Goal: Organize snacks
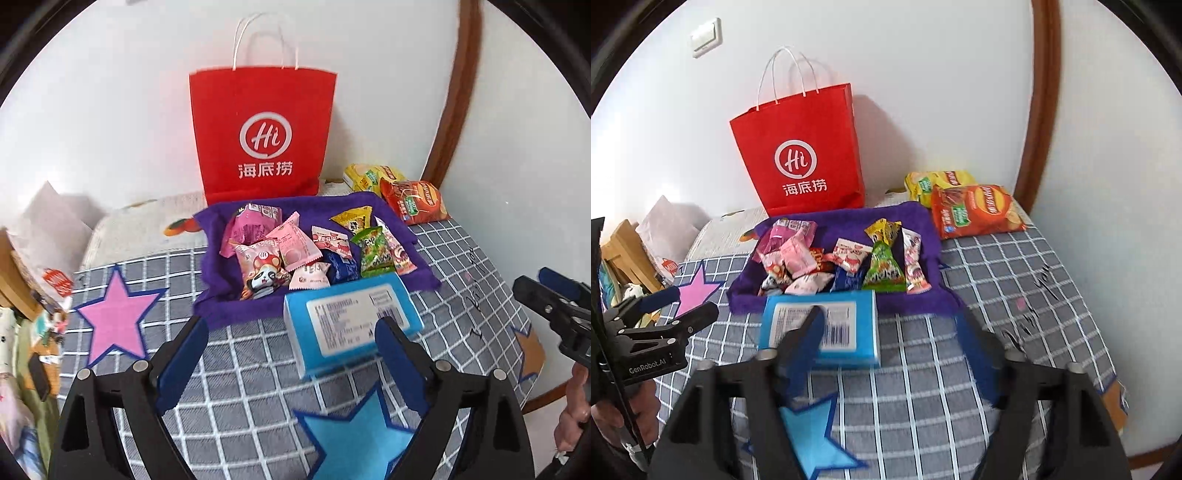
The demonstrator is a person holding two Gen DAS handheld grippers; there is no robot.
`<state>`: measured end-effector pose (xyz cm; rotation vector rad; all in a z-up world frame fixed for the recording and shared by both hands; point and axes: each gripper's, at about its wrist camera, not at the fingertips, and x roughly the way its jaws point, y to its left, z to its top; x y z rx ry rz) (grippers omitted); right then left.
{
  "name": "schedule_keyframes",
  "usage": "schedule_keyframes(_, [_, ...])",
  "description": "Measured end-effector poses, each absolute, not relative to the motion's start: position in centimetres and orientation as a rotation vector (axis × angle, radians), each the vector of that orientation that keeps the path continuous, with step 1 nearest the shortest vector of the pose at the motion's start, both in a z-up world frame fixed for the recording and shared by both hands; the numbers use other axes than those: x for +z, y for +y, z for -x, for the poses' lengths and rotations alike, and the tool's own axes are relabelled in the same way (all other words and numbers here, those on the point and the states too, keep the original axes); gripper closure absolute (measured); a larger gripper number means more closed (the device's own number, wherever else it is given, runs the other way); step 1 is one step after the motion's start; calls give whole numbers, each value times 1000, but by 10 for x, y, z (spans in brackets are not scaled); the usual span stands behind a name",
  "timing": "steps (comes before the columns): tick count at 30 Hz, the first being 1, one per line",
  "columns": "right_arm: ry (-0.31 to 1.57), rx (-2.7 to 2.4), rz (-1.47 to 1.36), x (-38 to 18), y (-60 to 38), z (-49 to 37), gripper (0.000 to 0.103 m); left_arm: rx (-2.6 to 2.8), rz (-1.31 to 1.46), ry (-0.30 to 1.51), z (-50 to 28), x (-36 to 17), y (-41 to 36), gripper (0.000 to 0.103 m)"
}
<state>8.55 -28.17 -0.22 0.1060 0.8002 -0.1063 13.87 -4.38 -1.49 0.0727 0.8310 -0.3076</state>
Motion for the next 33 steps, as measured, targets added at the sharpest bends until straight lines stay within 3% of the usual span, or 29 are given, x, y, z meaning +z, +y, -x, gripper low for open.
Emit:
schedule_keyframes(6, [761,-138,-134,8,-287,-32,3,-301,-120,767,-91,2,-48,7])
schedule_keyframes(18, [759,-176,-131,19,-285,29,3,-312,-100,703,-32,22,-54,7])
schedule_keyframes(33, [734,-178,-123,30,-277,54,3,-294,-68,693,-15,27,-46,7])
